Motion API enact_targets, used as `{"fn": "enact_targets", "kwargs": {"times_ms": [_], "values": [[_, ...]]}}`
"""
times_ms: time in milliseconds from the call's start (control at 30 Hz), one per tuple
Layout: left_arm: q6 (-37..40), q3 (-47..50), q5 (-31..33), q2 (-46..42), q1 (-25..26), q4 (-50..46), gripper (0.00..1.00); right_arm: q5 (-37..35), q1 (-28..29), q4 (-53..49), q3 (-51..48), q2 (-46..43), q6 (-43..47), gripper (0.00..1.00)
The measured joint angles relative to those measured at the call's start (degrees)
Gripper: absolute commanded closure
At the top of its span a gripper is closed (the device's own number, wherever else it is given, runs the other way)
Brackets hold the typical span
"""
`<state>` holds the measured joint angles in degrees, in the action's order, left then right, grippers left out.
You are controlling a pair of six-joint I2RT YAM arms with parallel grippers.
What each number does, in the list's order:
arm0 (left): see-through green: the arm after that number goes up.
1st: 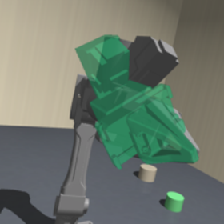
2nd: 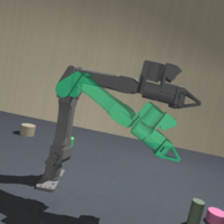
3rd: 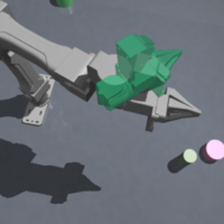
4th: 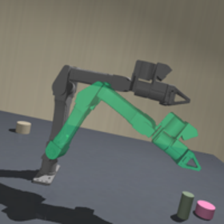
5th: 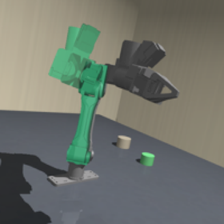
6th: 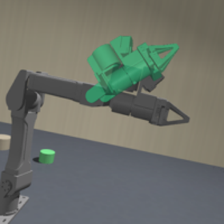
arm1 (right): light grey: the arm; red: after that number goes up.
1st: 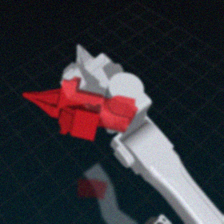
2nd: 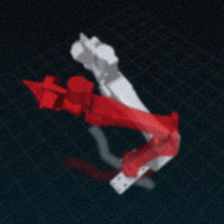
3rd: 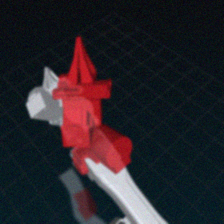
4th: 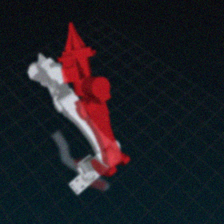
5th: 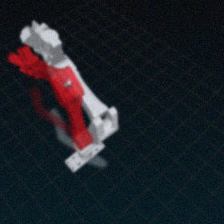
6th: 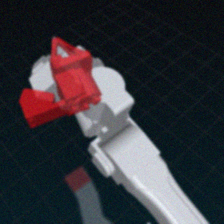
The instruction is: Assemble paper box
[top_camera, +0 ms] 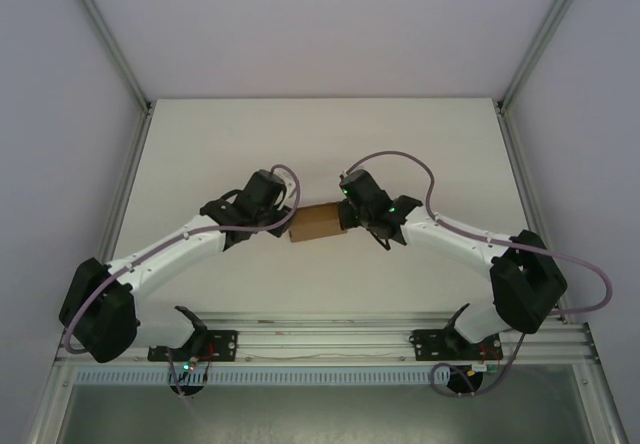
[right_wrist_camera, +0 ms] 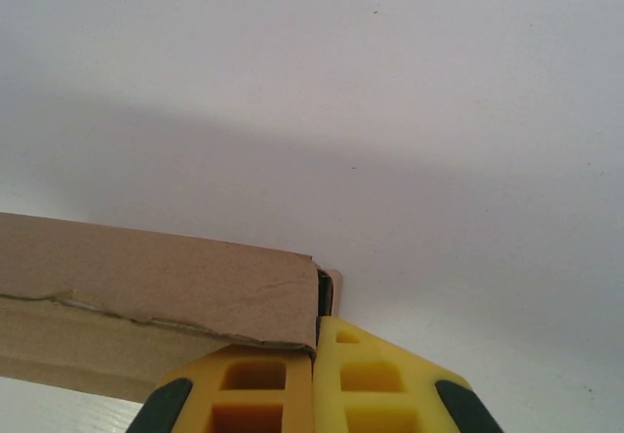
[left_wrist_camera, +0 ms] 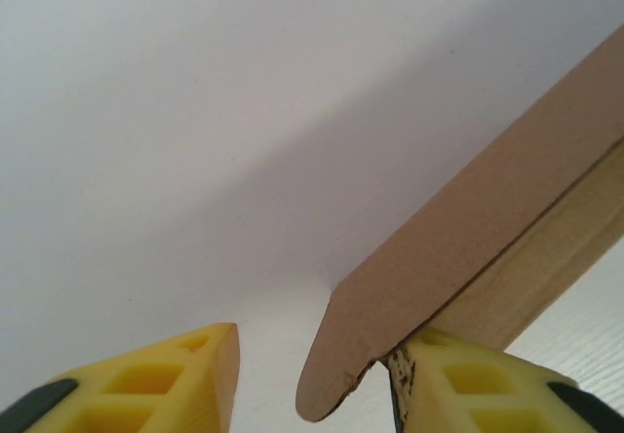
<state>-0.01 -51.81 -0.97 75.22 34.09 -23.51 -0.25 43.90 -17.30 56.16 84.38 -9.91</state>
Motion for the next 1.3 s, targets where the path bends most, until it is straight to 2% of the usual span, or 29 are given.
{"fn": "enact_targets", "kwargs": {"times_ms": [133, 200, 300, 433, 567, 833, 1133, 1300], "values": [[-0.15, 0.0, 0.02, 1.03, 0.0, 0.2, 0.82, 0.0, 0.04, -0.09, 0.02, 0.0, -0.09, 1.0], [0.04, 0.0, 0.04, 1.05, 0.0, 0.31, 0.84, 0.04, 0.11, -0.33, 0.13, 0.0, -0.11, 1.0], [-0.02, 0.0, -0.02, 1.05, 0.0, 0.72, 0.93, 0.0, 0.37, -1.16, 0.52, 0.02, 0.02, 1.0], [-0.09, 0.0, -0.39, 1.05, -0.07, 1.03, 1.0, -1.14, 1.38, -1.64, 0.66, 0.02, 0.68, 1.0], [-3.37, -0.96, -1.68, 1.31, -0.11, -0.24, 1.0, -5.07, 3.28, -3.1, 1.25, 0.5, 1.22, 1.0], [-17.49, -5.18, -5.75, 3.37, -1.03, -6.82, 1.0, -12.57, 7.19, -4.59, 1.92, 1.73, 1.79, 1.0], [-28.79, -9.25, -12.37, 7.02, -4.98, -9.94, 1.0, -13.51, 7.91, -4.5, 1.79, 1.73, 1.25, 1.0], [-31.69, -8.44, -12.66, 7.26, -5.62, -7.69, 1.0, -13.62, 8.09, -4.11, 1.53, 1.73, 0.74, 1.0]]}}
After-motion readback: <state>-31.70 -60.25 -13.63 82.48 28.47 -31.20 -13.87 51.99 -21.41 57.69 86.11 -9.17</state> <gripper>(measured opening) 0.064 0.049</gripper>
